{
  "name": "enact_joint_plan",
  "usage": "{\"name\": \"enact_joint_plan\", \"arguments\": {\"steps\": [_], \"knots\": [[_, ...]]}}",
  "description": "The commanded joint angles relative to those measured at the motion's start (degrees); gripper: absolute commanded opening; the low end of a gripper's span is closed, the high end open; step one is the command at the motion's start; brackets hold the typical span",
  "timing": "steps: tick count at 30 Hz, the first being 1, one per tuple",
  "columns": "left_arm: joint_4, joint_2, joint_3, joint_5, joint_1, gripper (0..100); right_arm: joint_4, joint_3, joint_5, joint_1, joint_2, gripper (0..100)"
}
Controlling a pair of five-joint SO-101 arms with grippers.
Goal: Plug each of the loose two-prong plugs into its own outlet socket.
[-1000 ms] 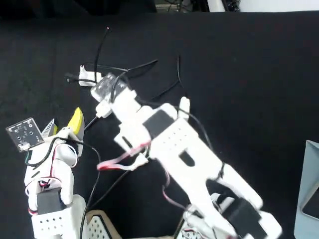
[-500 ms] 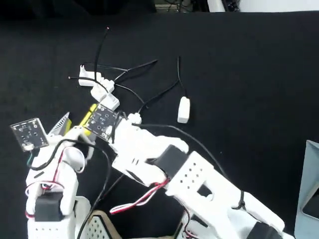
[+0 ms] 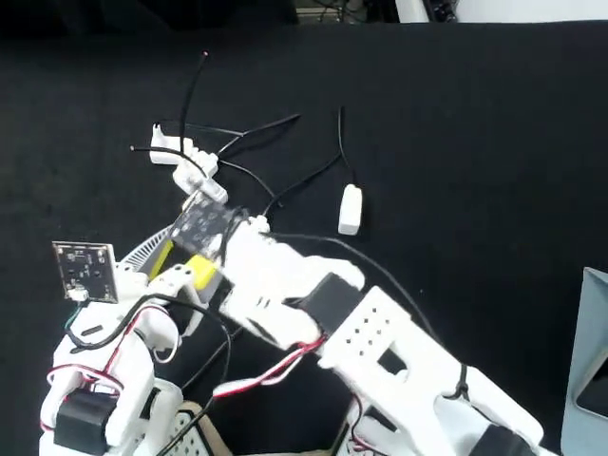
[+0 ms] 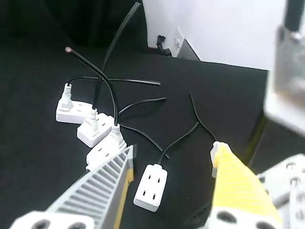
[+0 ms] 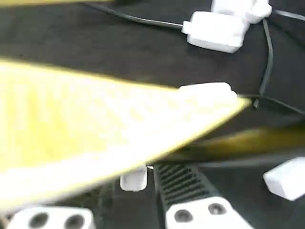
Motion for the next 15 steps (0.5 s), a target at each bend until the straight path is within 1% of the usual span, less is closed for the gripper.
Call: {"name": "enact_joint_plan", "arguments": {"steps": [1, 4, 5, 9, 11, 13, 15], "knots": [[0.2, -0.2, -2.2, -0.9, 0.7, 27, -1.3, 0.7, 0.8, 3.3, -1.5, 1.1], [0.2, -0.2, -1.9, -0.9, 0.5, 27, -2.5, 1.5, 0.8, 4.2, -1.5, 1.1], [0.4, -0.2, -1.7, -0.7, -0.7, 27, -3.9, 2.2, 0.8, 5.0, -1.5, 1.1], [1.1, -0.2, 0.6, -0.8, -10.1, 27, -12.8, 6.4, 1.5, 7.5, -1.2, 1.1], [0.7, -0.2, 2.2, -0.7, -14.5, 27, -18.5, 9.9, 4.6, 7.6, -1.2, 1.1], [0.7, -0.2, 3.7, -0.8, -16.8, 27, -23.8, 13.1, 7.8, 7.6, -1.3, 1.1], [0.4, -0.2, 5.0, -0.9, -16.9, 27, -26.9, 14.6, 8.9, 7.5, -1.5, 1.1]]}}
